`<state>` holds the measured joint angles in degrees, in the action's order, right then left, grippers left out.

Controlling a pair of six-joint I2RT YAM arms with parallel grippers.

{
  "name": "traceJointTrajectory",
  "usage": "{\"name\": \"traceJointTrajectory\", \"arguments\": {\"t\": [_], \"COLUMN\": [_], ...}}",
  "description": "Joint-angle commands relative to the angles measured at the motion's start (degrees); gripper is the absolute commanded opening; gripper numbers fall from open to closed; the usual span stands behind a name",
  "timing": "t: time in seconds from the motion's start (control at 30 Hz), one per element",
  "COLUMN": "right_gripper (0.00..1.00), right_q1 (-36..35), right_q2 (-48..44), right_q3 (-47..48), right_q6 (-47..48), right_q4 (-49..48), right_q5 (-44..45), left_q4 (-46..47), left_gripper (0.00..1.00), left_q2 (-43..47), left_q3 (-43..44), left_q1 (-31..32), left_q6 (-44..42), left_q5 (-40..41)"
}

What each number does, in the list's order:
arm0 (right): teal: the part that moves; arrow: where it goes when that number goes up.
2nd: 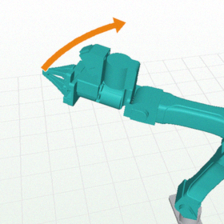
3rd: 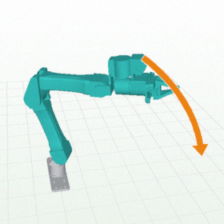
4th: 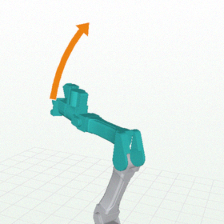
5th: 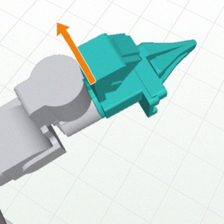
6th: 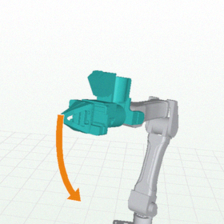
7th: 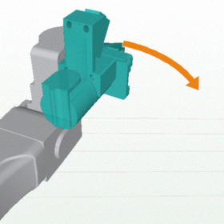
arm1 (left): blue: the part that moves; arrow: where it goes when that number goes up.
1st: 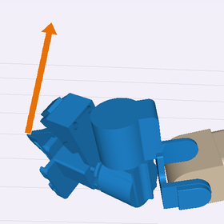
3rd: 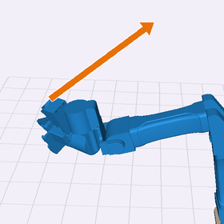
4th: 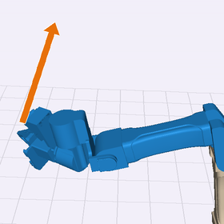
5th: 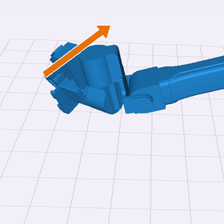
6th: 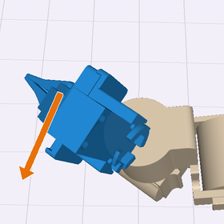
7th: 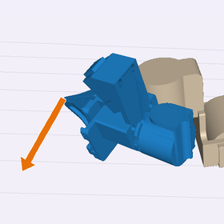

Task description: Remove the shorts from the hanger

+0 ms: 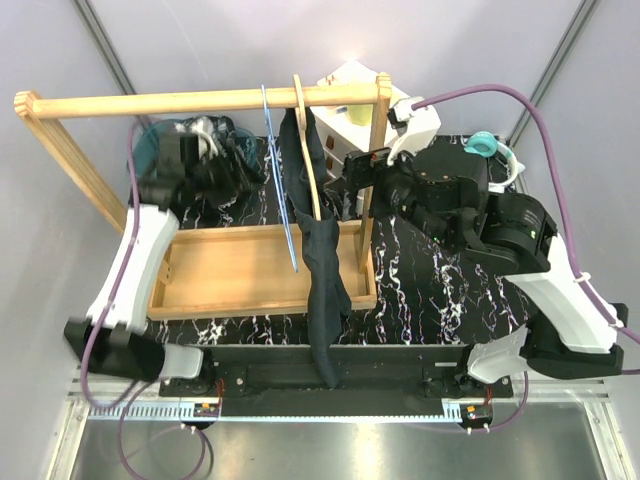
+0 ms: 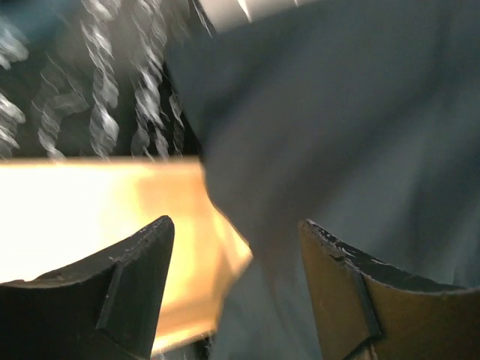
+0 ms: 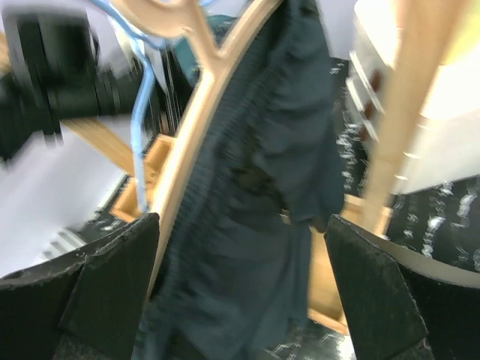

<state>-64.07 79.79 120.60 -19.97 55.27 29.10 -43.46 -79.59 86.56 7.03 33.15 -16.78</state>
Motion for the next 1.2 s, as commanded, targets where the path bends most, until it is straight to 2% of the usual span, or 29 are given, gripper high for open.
{"name": "traceJointTrajectory", "arguments": {"t": [0.0,0.03,0.23,0.43,0.7,0.97,1.17], "right_gripper": [1.0,0.99,0.91,0.8,0.71,0.56,0.54], "right_q1": [0.44,0.44,0.35,0.44,0.35,0.44,0.35], "right_q2": [3.35,4.23,8.88,13.02,15.74,17.59,19.52], "right_q3": [10.15,11.23,18.0,21.88,21.35,21.17,21.26], "right_q6": [-2.53,-2.36,-2.18,-2.8,-3.15,-4.46,-4.56], "right_q4": [2.56,3.09,4.58,6.87,7.58,7.49,6.61], "right_q5": [-4.84,-5.11,-12.57,-14.34,-9.95,-6.87,-4.49], "left_q4": [0.13,0.05,-0.04,-0.48,-2.41,-3.2,-4.26], "left_gripper": [0.69,0.69,0.68,0.68,0.68,0.68,0.68], "left_q2": [14.0,18.11,31.05,38.1,40.48,40.39,40.04], "left_q3": [-10.61,-14.37,-23.01,-27.59,-26.8,-24.78,-22.76], "left_q1": [2.64,3.16,3.52,3.52,3.52,3.52,3.52], "left_q6": [4.11,4.9,10.26,14.04,15.19,15.28,14.32], "left_q5": [-3.79,-3.88,-7.39,-8.8,-9.06,-9.85,-10.21]}}
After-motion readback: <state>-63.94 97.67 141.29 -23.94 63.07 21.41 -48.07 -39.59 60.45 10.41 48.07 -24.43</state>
